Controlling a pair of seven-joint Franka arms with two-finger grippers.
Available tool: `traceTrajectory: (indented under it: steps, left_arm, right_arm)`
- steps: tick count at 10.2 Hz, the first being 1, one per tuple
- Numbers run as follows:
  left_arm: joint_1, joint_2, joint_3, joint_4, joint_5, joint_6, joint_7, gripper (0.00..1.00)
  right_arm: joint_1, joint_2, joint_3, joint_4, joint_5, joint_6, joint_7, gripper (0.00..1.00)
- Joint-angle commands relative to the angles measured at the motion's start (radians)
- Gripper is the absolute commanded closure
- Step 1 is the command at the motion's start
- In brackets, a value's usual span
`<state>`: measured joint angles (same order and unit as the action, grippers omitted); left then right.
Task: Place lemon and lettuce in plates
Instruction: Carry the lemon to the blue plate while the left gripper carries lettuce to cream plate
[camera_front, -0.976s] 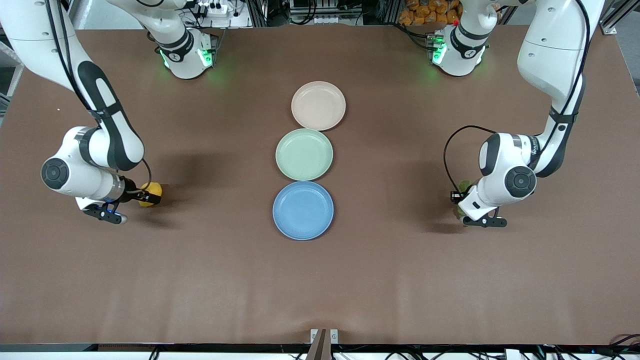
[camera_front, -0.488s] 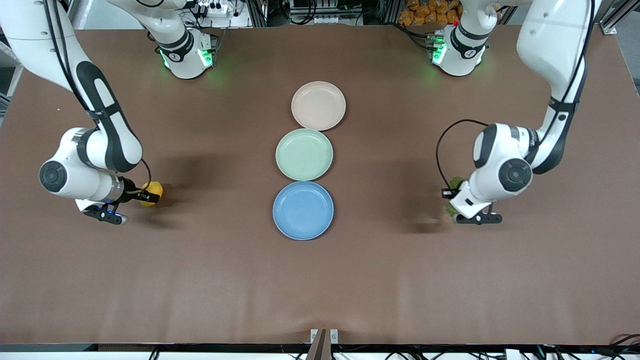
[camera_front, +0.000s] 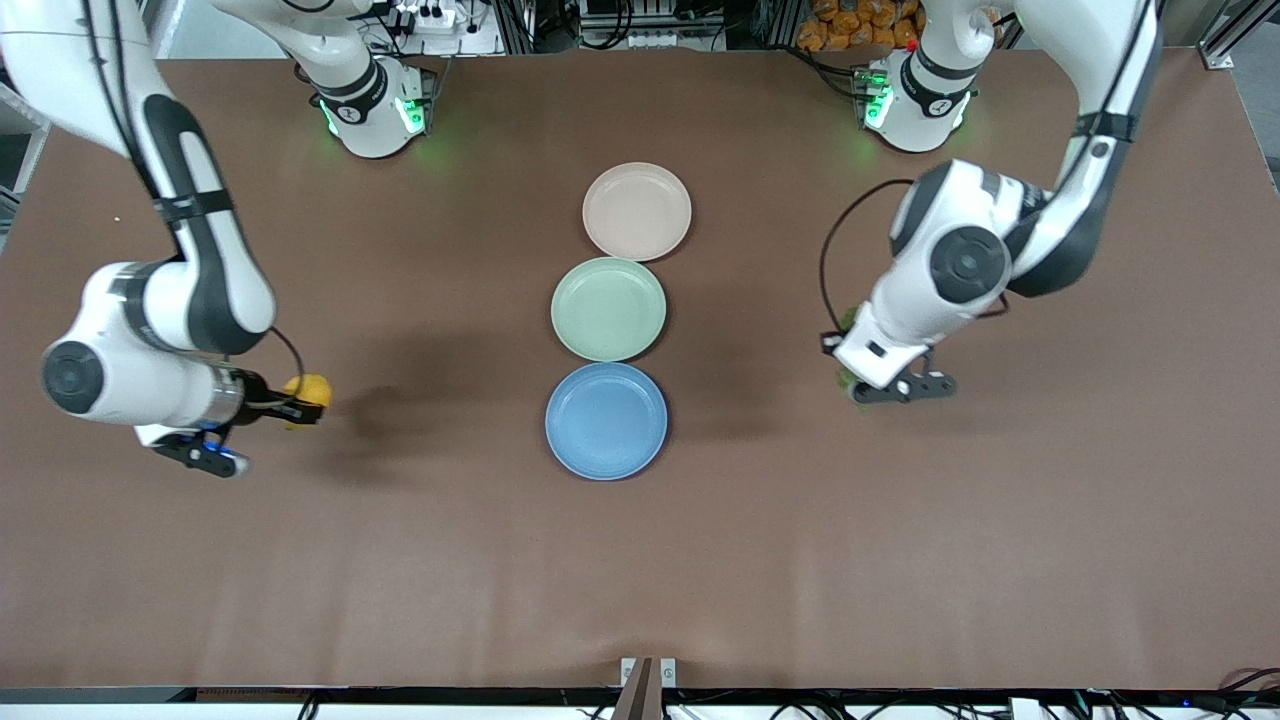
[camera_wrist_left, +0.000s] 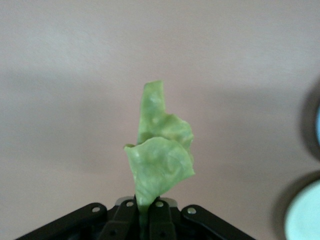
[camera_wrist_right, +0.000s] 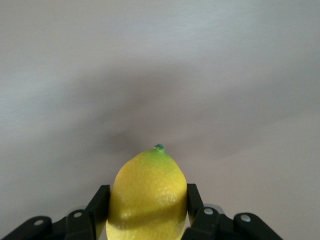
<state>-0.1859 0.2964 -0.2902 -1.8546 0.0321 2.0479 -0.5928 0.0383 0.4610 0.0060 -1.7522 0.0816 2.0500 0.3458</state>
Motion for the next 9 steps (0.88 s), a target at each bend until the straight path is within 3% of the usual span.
traceTrajectory:
  steps: [1, 3, 5, 8, 9]
  left_arm:
    - [0.011, 0.018, -0.093, 0.014, 0.012, -0.017, -0.134, 1.00]
    - [0.029, 0.047, -0.173, 0.003, 0.014, -0.017, -0.209, 1.00]
    - [-0.033, 0.076, -0.216, 0.008, 0.014, -0.017, -0.339, 1.00]
    - [-0.180, 0.150, -0.228, 0.009, 0.028, 0.009, -0.508, 1.00]
    - [-0.213, 0.182, -0.265, 0.011, 0.114, 0.023, -0.626, 1.00]
  right_arm:
    - [0.070, 0.039, -0.003, 0.106, 0.050, -0.016, 0.118, 1.00]
    - [0.187, 0.115, -0.003, 0.241, 0.092, -0.028, 0.328, 1.00]
    - [0.251, 0.185, 0.000, 0.325, 0.099, -0.022, 0.470, 1.00]
    - [0.298, 0.231, 0.032, 0.369, 0.173, 0.028, 0.550, 1.00]
    - [0.304, 0.248, 0.054, 0.369, 0.173, 0.079, 0.562, 1.00]
